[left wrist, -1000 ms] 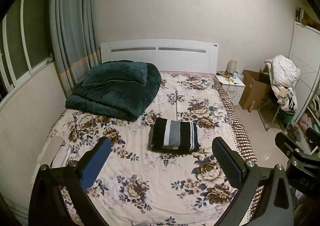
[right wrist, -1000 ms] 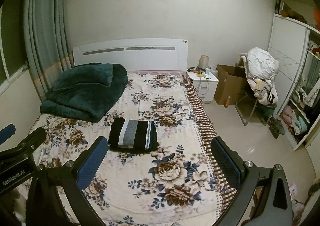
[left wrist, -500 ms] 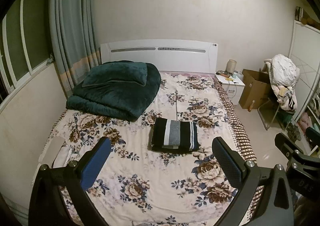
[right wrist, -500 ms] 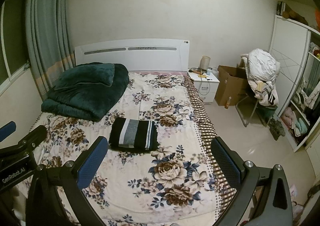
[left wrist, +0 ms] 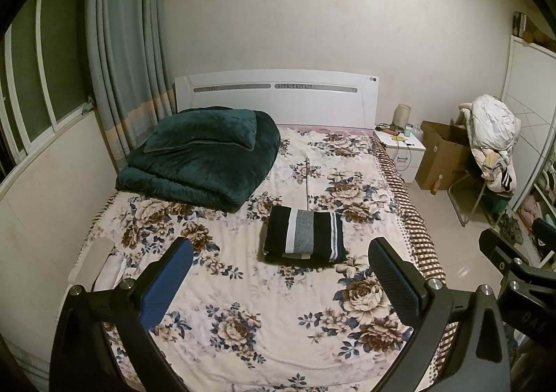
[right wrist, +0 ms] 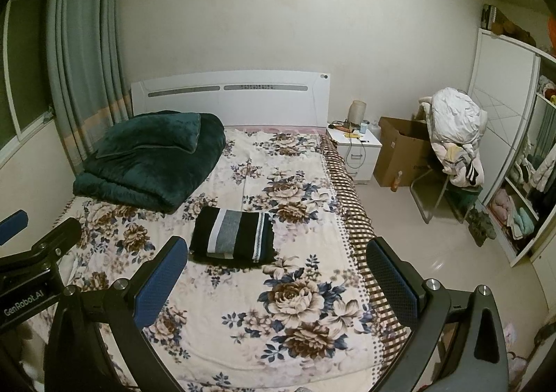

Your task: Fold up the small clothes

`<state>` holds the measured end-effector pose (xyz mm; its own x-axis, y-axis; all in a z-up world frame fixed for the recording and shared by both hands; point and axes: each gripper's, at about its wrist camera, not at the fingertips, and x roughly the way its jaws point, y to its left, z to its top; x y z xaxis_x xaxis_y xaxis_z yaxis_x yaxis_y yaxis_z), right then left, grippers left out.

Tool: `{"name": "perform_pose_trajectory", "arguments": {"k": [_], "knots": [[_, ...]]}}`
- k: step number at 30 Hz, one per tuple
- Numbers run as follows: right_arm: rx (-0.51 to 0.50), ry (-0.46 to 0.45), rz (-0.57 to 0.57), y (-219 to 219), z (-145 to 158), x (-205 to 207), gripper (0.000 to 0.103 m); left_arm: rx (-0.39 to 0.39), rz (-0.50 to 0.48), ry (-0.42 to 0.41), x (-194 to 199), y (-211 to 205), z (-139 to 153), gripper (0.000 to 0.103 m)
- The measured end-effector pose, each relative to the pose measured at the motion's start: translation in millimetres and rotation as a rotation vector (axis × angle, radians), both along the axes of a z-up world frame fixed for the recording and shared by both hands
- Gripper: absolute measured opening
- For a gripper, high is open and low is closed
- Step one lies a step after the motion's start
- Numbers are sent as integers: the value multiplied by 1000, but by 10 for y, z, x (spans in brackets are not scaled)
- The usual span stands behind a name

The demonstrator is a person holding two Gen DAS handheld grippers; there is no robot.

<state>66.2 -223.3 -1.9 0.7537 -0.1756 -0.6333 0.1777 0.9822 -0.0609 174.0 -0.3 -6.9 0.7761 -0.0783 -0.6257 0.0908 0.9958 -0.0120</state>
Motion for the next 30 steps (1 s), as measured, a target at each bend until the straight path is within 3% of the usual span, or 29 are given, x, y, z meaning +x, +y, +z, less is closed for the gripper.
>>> {"name": "perform_pose_trajectory", "arguments": {"k": [30], "knots": [[3, -10, 4, 52, 79, -4, 103, 7, 9, -14, -96, -58, 157, 103]]}}
